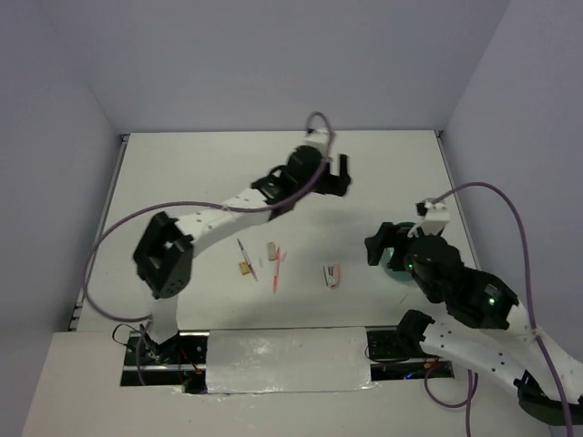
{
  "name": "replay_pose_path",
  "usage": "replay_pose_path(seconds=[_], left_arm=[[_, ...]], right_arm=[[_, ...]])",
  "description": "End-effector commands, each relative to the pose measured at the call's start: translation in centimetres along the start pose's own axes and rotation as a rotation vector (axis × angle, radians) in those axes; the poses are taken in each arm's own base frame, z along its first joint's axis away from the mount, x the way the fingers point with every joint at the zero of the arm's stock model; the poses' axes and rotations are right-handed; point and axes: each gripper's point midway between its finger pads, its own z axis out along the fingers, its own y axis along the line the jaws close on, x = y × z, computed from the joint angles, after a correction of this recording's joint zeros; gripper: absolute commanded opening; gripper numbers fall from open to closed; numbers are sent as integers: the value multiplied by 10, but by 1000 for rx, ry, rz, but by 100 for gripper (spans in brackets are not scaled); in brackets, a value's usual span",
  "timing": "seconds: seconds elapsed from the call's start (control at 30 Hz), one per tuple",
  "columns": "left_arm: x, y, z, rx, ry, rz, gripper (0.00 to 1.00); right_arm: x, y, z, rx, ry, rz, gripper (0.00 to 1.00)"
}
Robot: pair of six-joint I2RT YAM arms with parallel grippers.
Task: Sort the stationery into containers
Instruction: Place the stationery in the storage box, then pick up the stationery from the center of the board.
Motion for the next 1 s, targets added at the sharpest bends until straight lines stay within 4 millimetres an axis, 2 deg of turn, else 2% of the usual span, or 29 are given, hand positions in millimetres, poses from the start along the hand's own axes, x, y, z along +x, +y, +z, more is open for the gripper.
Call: replay_pose_path(seconds=[0.0, 0.03, 0.07, 0.1, 0.13, 0.17, 0.23, 0.27, 0.3, 0.33, 0.37, 0.4, 0.43, 0.47, 0.5, 0.53, 0.57, 0.6, 0.63, 0.67, 0.7, 0.73, 0.77, 0.8, 0.83, 0.97], left_arm=[[-33, 126, -79, -411, -27, -244, 99], [-5, 166, -105, -532, 56, -261, 99], [2, 178, -124, -586, 75, -282, 99], [-10, 182, -155, -618, 45, -293, 99], [-6, 196, -177, -706, 40, -278, 99], [10, 200, -212, -764, 81, -283, 99], [20, 209, -249, -847, 85, -280, 99], [29, 210, -279, -870, 93, -290, 99], [30, 210, -294, -882, 85, -293, 99], [37, 214, -310, -911, 82, -288, 99], [27, 210, -334, -898, 19, -312, 99], [30, 211, -351, -915, 22, -306, 99], [29, 213, -366, -927, 1, -292, 99], [21, 209, -385, -902, -54, -296, 99], [19, 208, -396, -897, -74, -286, 99], [19, 209, -405, -892, -85, -255, 99], [11, 209, -422, -882, -160, -256, 99], [11, 211, -428, -882, -190, -251, 99], [15, 214, -431, -887, -213, -251, 99], [15, 215, -442, -884, -264, -267, 99], [16, 217, -446, -888, -285, -274, 99], [14, 215, -446, -869, -300, -278, 99], [14, 212, -448, -847, -310, -282, 99], [13, 210, -445, -823, -309, -284, 99], [14, 209, -441, -810, -301, -269, 99], [21, 208, -428, -812, -223, -249, 99]], right_arm=[[18, 37, 38, -52, 60, -66, 100], [30, 44, 47, -63, 103, -86, 100], [46, 50, 63, -36, 167, -129, 100], [50, 56, 71, -32, 180, -121, 100], [56, 65, 77, -49, 199, -125, 100], [67, 71, 88, -43, 232, -140, 100], [70, 90, 100, -81, 226, -120, 100], [78, 104, 111, -103, 245, -124, 99], [81, 114, 115, -121, 257, -129, 97], [97, 121, 126, -108, 302, -154, 96], [103, 129, 131, -120, 320, -163, 95], [100, 142, 137, -132, 317, -160, 92], [119, 148, 149, -114, 361, -193, 91], [122, 158, 155, -125, 361, -191, 90], [119, 169, 162, -137, 359, -184, 88], [137, 173, 175, -119, 394, -208, 87], [140, 181, 181, -127, 395, -207, 85], [136, 195, 187, -148, 394, -199, 80], [152, 197, 198, -129, 425, -220, 78], [155, 201, 203, -128, 432, -228, 76], [151, 213, 207, -138, 424, -229, 72], [166, 212, 218, -112, 451, -255, 72], [172, 211, 220, -95, 470, -273, 72], [168, 221, 225, -102, 464, -273, 70], [181, 217, 233, -77, 487, -291, 68], [195, 215, 244, -53, 506, -319, 59]])
